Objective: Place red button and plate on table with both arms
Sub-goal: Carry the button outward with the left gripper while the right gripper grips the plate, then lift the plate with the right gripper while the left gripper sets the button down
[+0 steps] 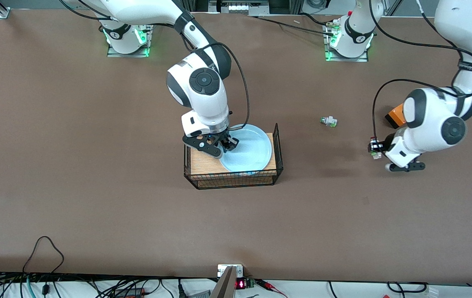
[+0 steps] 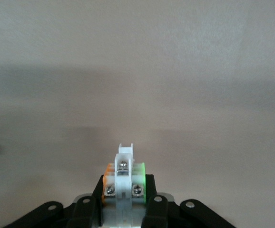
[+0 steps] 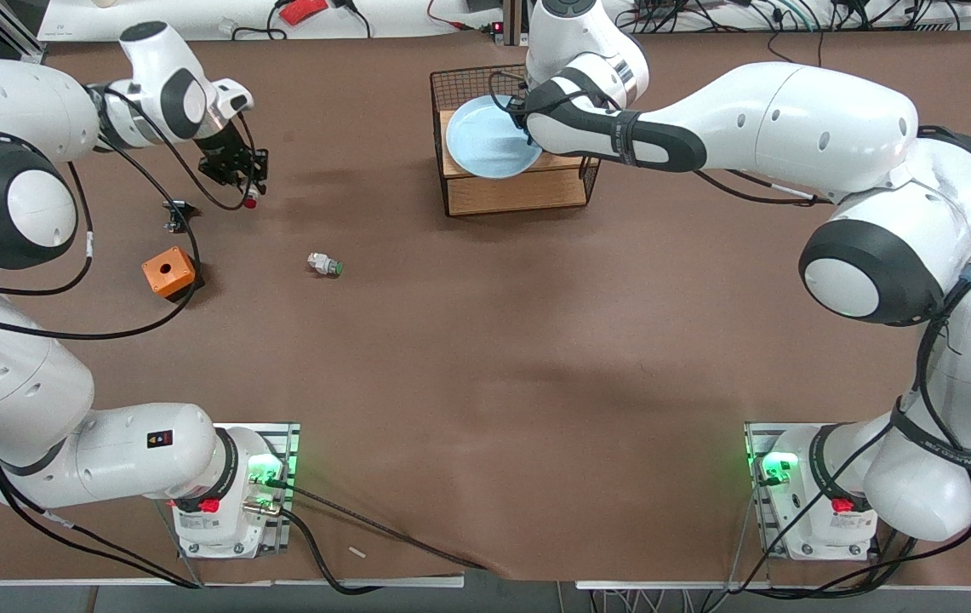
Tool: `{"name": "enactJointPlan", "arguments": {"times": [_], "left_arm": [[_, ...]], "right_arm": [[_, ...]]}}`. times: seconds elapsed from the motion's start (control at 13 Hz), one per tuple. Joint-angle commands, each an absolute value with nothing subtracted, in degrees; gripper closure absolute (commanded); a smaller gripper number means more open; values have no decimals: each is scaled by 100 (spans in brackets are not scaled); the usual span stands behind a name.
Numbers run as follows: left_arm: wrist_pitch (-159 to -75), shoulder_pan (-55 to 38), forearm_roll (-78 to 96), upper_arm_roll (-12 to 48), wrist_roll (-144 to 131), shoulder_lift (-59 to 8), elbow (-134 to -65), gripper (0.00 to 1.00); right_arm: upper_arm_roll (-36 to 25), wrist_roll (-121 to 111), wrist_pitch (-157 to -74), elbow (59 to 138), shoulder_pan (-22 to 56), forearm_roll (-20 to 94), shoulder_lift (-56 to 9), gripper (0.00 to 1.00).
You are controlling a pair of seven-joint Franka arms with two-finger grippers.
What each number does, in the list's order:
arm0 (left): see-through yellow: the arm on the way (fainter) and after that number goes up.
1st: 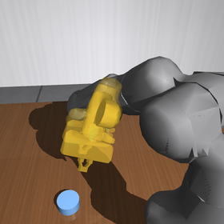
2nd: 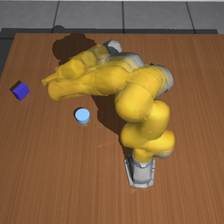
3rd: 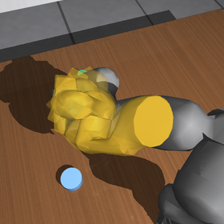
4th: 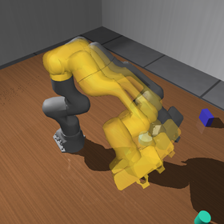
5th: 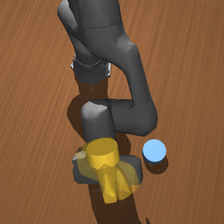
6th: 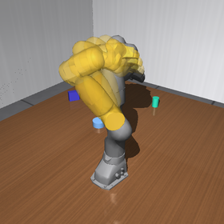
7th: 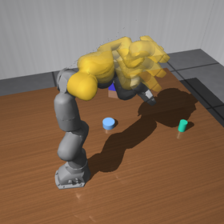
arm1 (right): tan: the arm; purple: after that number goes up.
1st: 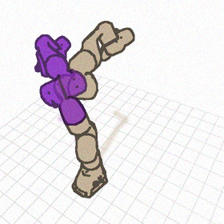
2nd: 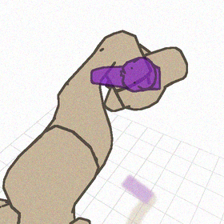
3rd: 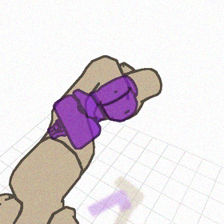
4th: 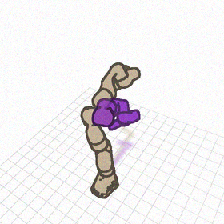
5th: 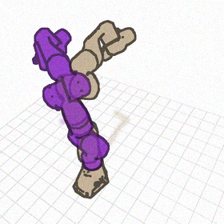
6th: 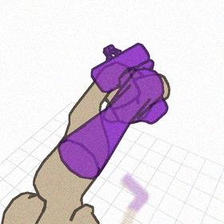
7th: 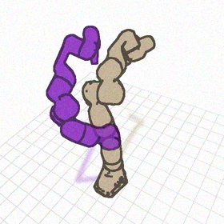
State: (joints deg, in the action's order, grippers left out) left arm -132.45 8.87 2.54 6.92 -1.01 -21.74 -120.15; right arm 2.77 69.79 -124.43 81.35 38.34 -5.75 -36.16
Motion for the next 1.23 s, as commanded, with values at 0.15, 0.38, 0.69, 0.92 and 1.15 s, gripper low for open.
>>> {"name": "enactJointPlan", "arguments": {"times": [0.15, 0.38, 0.69, 0.92, 1.15], "left_arm": [[-14535, 853, 360, 668, 44, -2083, -12927, 100], [-14625, 853, 352, 677, 53, -2267, -12973, 99], [-14652, 765, 352, 677, 61, -2312, -12964, 0], [-14117, 747, 343, 686, 44, -1882, -12815, 0], [-13494, 721, 343, 694, 35, -1592, -12369, 0]], "right_arm": [[290, 7110, -12357, 8191, 3789, 269, -3560, 100], [255, 7058, -11780, 8113, 3700, 448, -3481, 100], [202, 7058, -11120, 8112, 3657, 422, -3113, 100], [220, 7031, -10593, 8112, 3560, 518, -2761, 100], [211, 7023, -9995, 8104, 3542, 912, -2331, 100]]}}
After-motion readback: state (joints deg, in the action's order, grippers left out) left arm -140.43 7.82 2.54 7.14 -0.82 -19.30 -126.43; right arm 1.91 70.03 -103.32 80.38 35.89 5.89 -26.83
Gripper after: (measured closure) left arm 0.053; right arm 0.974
